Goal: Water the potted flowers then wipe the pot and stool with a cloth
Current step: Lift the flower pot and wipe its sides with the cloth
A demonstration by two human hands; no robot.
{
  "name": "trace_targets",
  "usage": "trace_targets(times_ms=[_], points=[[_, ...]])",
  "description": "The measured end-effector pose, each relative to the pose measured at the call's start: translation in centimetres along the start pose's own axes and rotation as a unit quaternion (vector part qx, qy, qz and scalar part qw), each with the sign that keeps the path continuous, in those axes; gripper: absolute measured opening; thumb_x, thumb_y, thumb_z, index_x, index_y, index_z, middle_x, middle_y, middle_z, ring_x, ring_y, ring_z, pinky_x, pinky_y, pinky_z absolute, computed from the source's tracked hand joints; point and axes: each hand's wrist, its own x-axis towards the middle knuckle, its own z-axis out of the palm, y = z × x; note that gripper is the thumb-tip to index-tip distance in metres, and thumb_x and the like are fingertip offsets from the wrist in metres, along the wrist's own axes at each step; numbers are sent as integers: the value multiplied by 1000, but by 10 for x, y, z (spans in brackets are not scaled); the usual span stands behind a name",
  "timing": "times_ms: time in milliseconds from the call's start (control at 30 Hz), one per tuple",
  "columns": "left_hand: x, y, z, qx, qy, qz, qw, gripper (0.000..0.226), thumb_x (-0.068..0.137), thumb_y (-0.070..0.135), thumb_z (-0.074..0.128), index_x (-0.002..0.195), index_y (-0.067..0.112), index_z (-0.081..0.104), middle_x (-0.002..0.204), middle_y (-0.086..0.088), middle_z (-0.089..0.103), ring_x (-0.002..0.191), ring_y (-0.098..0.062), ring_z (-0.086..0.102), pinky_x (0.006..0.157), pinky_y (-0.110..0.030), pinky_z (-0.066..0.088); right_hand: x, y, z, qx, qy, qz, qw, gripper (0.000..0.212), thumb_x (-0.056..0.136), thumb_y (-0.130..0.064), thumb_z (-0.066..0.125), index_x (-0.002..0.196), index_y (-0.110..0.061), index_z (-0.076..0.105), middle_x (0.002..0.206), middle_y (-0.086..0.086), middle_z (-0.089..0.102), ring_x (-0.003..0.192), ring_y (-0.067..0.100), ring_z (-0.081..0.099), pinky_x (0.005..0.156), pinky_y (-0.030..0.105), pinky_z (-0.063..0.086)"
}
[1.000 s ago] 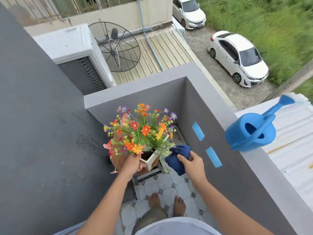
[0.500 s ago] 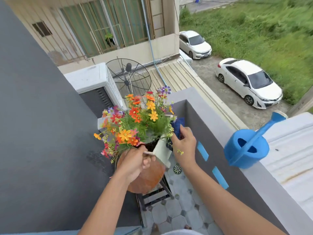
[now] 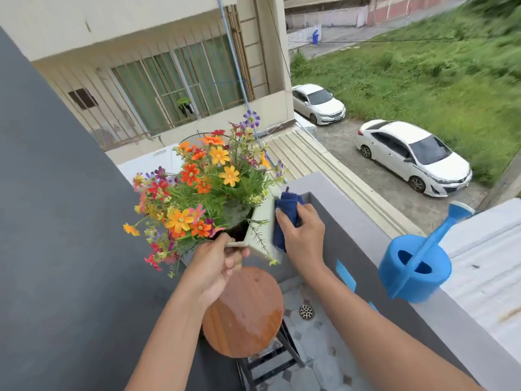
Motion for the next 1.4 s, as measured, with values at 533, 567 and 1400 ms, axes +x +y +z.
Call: trace_targets(times_ms=[533, 567, 1400], points=[[14, 4, 4, -32, 31, 23, 999, 20, 100, 6, 35, 85, 4, 47, 56, -13, 50, 29, -5, 29, 31, -16, 24, -32, -32, 8, -6, -70, -143, 987, 18, 88, -18, 72, 78, -17, 57, 74, 1, 48, 69, 14, 48, 65, 32, 40], [15, 4, 2, -35, 33, 23, 999, 20, 100, 5, 36, 84, 4, 46, 55, -14, 50, 29, -6, 31, 30, -16, 25, -39, -23, 6, -5, -76, -131, 988, 17, 89, -16, 72, 79, -15, 57, 75, 1, 48, 69, 13, 48, 65, 30, 40], [2, -1, 14, -1, -16, 19, 1000, 31, 102, 8, 32, 76, 3, 48, 58, -13, 51, 34, -8, 26, 43, -24, 20, 25, 4, -12, -79, -26, 57, 995, 21, 91, -21, 66, 74, -11, 59, 79, 5, 50, 72, 20, 48, 64, 31, 28]])
